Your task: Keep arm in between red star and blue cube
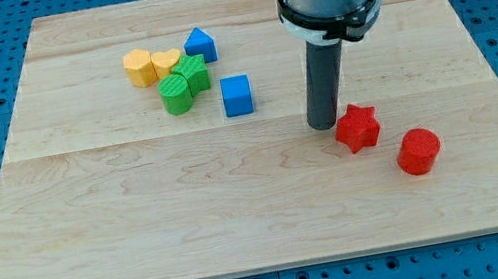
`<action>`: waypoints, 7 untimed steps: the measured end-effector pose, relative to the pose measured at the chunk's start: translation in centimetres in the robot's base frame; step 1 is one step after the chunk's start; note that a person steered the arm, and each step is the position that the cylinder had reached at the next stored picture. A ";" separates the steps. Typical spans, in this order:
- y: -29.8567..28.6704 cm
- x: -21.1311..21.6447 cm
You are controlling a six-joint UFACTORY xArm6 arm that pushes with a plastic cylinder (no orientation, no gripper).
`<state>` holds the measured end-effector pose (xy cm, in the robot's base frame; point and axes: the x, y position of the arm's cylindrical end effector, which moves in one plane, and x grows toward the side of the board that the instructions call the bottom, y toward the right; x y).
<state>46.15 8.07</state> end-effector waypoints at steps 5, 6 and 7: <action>0.3 -0.1; 0.3 -0.3; -0.8 -0.8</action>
